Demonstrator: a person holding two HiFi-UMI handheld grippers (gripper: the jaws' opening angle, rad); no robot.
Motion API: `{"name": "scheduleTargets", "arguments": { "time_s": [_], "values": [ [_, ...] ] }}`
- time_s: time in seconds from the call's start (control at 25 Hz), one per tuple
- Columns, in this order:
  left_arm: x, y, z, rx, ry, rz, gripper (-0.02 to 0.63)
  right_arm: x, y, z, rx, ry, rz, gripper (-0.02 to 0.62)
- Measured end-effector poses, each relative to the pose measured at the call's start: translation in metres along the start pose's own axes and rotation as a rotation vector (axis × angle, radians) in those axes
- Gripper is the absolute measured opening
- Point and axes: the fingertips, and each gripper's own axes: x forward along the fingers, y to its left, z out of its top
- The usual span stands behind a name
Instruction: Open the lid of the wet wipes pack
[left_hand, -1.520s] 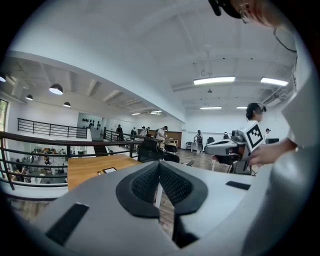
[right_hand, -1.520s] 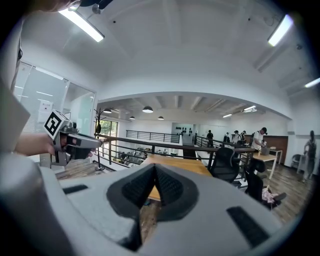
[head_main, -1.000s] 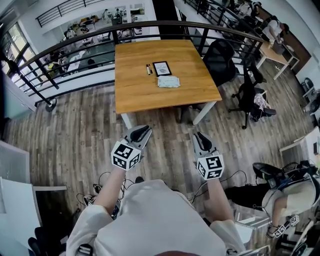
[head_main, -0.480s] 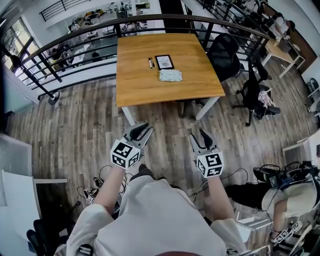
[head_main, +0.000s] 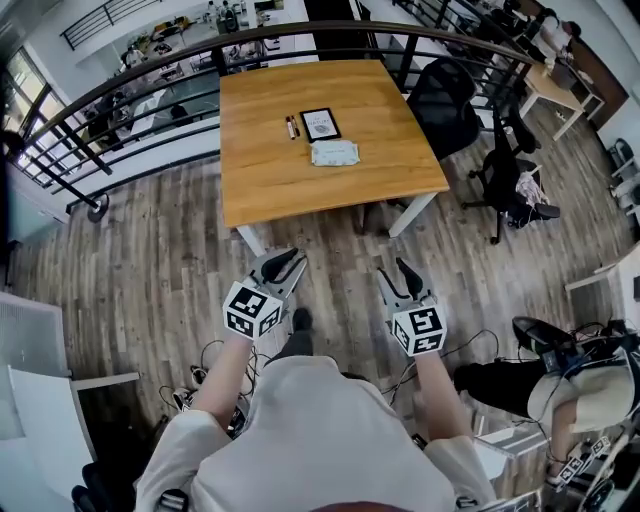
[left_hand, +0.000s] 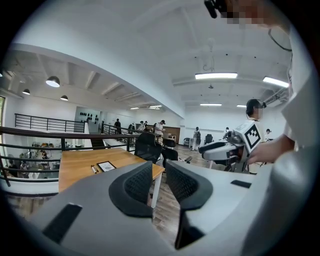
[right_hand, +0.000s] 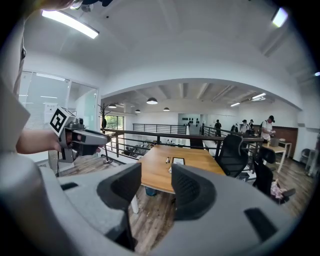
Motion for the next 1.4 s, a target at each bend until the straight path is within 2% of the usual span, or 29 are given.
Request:
{"name": "scheduleTargets", "arguments": {
  "time_s": [0.48, 0.76, 1.04, 1.4],
  "values": [
    [0.07, 0.088, 0.021, 0.008, 0.017, -0.085, 0.08, 0.1, -0.033, 0.04, -0.001, 0.024, -0.042, 0.175],
    [0.097, 0.131, 0.024, 0.012, 0.038, -0.131, 0.08, 0.154, -0.037, 0.053, 0.006, 0.037, -0.054, 0.175],
    [0.114, 0.168, 0.024, 0.004, 0.068, -0.16, 0.08, 0.194, -0.041, 0.061, 0.022, 0.051, -0.07, 0.175],
    [0.15, 0.199, 0.028, -0.014, 0.088, -0.171, 0.081, 0.236, -0.069, 0.066, 0.037, 0.066, -0.069, 0.175]
  ]
}}
